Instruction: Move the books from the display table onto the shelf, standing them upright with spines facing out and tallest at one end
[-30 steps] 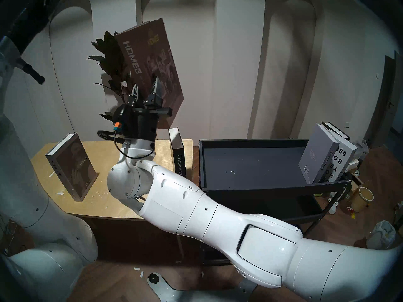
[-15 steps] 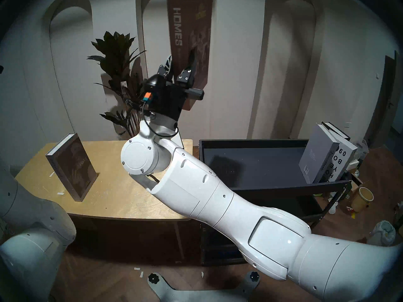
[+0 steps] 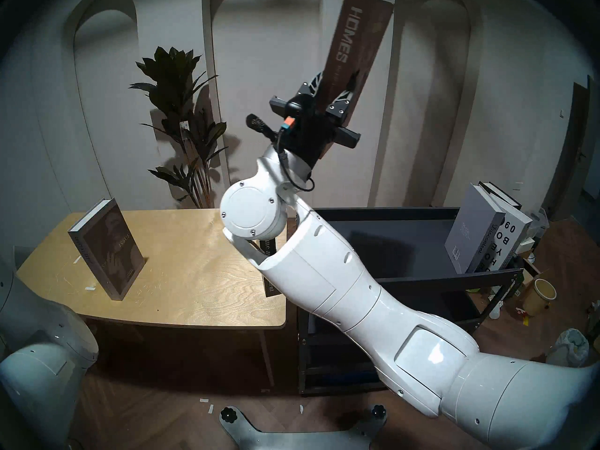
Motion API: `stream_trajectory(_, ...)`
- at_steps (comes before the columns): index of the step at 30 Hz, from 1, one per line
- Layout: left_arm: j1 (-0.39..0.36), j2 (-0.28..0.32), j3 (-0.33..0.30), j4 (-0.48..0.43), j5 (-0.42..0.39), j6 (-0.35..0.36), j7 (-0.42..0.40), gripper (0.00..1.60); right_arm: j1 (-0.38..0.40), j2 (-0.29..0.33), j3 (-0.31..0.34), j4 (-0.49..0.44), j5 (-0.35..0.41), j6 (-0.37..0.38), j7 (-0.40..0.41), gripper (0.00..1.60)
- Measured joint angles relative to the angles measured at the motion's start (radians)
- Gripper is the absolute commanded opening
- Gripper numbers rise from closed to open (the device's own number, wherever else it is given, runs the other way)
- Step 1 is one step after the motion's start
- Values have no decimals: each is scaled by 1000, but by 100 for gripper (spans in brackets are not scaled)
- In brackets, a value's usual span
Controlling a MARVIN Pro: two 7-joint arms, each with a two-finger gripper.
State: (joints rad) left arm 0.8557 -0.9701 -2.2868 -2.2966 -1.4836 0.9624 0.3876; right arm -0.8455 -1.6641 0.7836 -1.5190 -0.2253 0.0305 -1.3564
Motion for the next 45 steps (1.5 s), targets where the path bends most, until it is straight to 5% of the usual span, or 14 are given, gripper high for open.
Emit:
stream_trajectory(16, 143, -4, -12, 61, 37, 0, -29, 160, -86, 122, 94, -96, 72, 7, -20, 0)
stream_trajectory(45, 324, -37, -85, 46, 92, 0, -70, 160, -256, 295, 148, -250, 229, 94, 76, 0)
